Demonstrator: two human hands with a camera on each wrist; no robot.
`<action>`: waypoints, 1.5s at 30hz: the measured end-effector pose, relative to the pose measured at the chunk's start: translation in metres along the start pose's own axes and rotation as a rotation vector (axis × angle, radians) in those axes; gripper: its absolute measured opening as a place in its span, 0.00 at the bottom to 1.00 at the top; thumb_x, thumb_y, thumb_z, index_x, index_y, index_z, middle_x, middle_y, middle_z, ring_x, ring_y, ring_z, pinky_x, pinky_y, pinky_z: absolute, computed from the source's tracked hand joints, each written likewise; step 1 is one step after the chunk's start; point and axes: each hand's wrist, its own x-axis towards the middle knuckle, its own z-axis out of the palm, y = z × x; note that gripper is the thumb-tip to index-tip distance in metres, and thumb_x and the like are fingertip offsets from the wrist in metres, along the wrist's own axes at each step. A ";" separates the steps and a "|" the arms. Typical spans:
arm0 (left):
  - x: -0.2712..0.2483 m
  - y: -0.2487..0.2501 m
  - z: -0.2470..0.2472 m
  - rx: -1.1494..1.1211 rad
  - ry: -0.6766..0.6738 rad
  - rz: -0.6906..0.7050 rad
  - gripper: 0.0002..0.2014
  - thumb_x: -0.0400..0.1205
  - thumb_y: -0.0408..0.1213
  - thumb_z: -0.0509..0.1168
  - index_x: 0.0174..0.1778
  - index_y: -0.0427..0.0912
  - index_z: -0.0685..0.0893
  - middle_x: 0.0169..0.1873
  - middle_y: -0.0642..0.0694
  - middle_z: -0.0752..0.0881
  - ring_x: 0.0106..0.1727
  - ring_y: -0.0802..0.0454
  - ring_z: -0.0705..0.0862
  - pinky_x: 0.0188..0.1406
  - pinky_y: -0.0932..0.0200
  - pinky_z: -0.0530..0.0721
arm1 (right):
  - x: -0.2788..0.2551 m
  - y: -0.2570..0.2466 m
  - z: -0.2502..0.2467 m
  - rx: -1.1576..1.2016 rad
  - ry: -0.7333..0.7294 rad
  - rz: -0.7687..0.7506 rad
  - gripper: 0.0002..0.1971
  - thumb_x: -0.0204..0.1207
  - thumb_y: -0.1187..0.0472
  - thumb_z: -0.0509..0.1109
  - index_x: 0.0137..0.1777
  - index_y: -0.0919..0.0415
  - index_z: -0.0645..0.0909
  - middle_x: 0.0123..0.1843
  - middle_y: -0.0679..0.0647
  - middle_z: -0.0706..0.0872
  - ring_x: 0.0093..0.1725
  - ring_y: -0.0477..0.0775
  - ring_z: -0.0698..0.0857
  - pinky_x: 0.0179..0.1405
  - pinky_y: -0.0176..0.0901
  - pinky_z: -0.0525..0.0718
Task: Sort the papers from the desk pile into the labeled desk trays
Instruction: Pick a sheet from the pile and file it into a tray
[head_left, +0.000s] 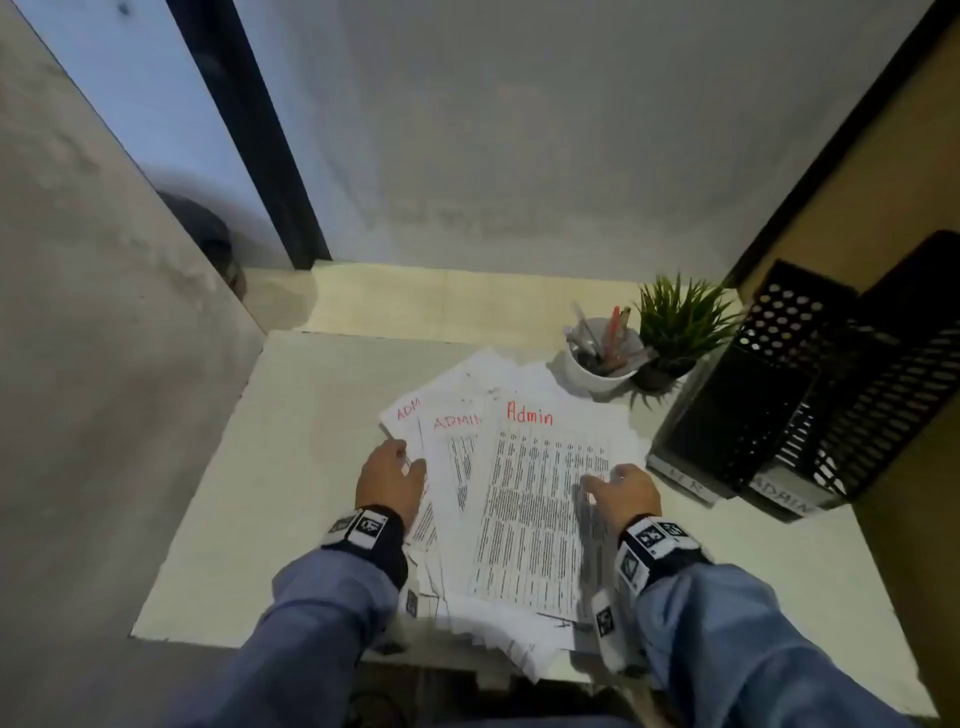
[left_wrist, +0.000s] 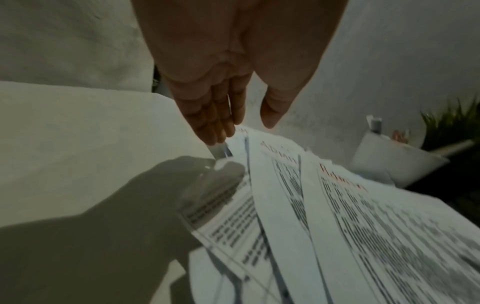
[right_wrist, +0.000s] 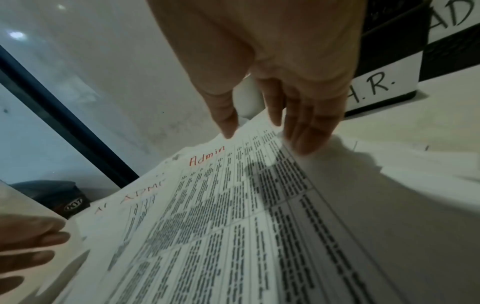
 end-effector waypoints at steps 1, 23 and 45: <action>0.003 0.001 0.005 0.015 -0.005 -0.005 0.18 0.81 0.36 0.64 0.66 0.35 0.76 0.63 0.38 0.81 0.62 0.42 0.81 0.63 0.54 0.77 | 0.000 -0.002 0.001 -0.054 0.049 0.029 0.30 0.73 0.52 0.71 0.70 0.69 0.71 0.70 0.66 0.74 0.68 0.67 0.74 0.63 0.51 0.74; 0.007 0.006 0.056 -0.225 -0.102 -0.066 0.11 0.82 0.30 0.56 0.59 0.37 0.75 0.58 0.37 0.83 0.58 0.38 0.82 0.63 0.44 0.81 | 0.019 0.023 -0.012 0.224 0.106 -0.076 0.07 0.67 0.68 0.75 0.30 0.67 0.83 0.32 0.62 0.83 0.33 0.55 0.79 0.28 0.35 0.77; -0.006 0.015 0.035 -0.619 -0.373 -0.223 0.23 0.67 0.08 0.50 0.14 0.34 0.81 0.39 0.38 0.89 0.41 0.39 0.87 0.35 0.55 0.90 | -0.006 0.006 -0.006 0.762 -0.106 -0.040 0.05 0.73 0.63 0.64 0.45 0.63 0.80 0.44 0.54 0.81 0.42 0.39 0.83 0.51 0.34 0.80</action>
